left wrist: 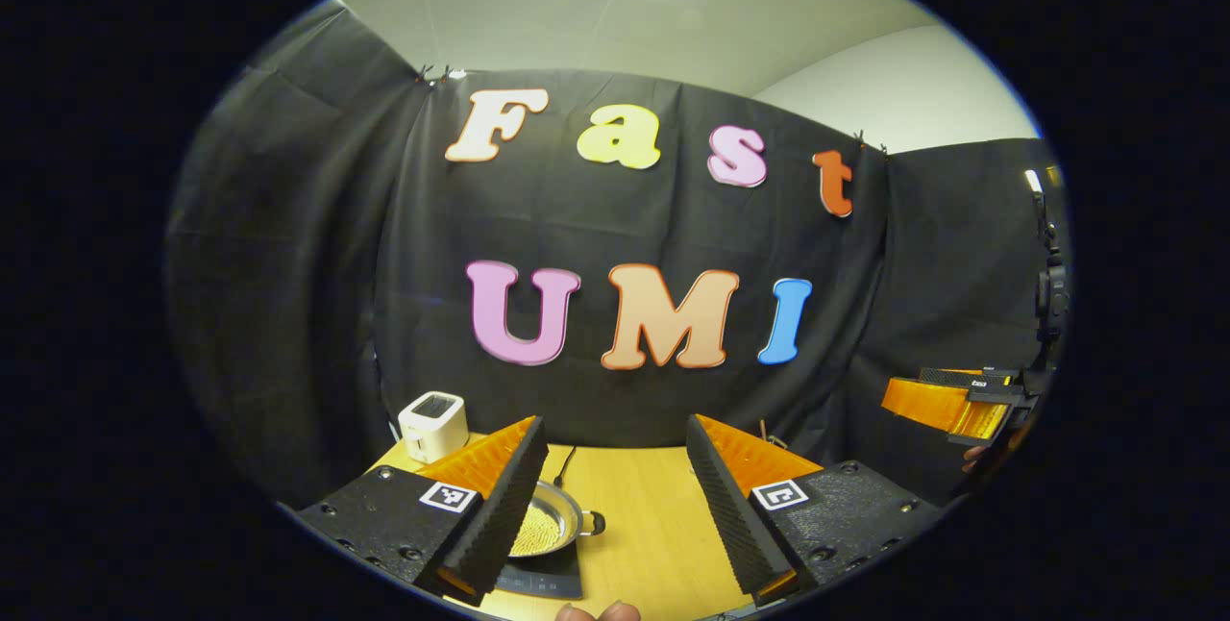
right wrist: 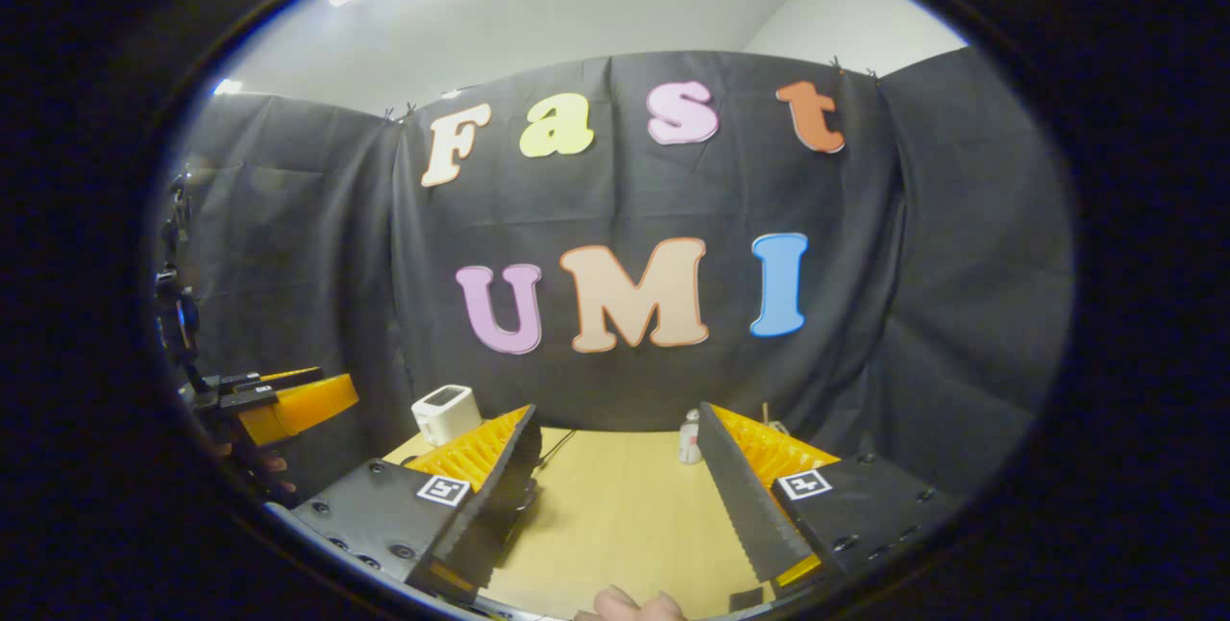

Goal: First push the handle of the pot to place it horizontally, then grasp the pot with both hands and set it on the induction cooktop.

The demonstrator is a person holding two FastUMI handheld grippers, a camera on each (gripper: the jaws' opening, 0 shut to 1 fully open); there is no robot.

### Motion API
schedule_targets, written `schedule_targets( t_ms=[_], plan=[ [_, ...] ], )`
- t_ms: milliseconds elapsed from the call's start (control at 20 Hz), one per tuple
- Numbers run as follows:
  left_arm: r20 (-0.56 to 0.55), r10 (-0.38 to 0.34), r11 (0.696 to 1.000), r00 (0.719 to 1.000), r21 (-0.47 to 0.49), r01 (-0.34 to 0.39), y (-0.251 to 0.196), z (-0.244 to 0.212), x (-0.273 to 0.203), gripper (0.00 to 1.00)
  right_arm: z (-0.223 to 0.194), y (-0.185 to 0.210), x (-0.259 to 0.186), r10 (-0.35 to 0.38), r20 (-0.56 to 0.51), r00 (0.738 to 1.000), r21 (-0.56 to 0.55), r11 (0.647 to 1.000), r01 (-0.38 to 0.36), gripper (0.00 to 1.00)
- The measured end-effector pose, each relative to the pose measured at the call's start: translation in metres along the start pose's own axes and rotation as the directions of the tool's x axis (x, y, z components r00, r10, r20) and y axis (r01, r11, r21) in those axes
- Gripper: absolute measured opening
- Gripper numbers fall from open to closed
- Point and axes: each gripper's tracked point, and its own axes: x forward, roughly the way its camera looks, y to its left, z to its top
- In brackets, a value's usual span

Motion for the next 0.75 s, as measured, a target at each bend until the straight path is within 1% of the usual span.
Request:
schedule_targets(
  t_ms=[150,350,600,700,750],
  plan=[
    [0.045,-0.018,0.999,0.999,0.032,0.017,-0.023,0.015,-0.006,0.89,0.005,-0.023,-0.009,-0.023,0.018,1.000,0.000,1.000,0.023,0.93],
    [0.035,-0.006,1.000,0.999,0.030,0.005,-0.031,0.015,-0.009,0.88,0.001,-0.038,-0.014,-0.027,0.016,1.000,0.031,0.999,0.026,0.93],
    [0.026,0.010,0.999,1.000,0.046,-0.011,-0.035,0.014,-0.011,0.89,-0.004,-0.047,-0.019,-0.022,0.006,1.000,0.049,0.999,0.022,0.93],
    [0.028,0.012,0.999,1.000,0.045,-0.014,-0.035,0.015,-0.012,0.87,-0.003,-0.048,-0.018,-0.019,0.008,1.000,0.054,0.998,0.019,0.93],
    [0.027,0.015,0.999,1.000,0.046,-0.017,-0.035,0.016,-0.011,0.89,-0.004,-0.048,-0.018,-0.018,0.009,1.000,0.052,0.998,0.018,0.93]
  ],
)
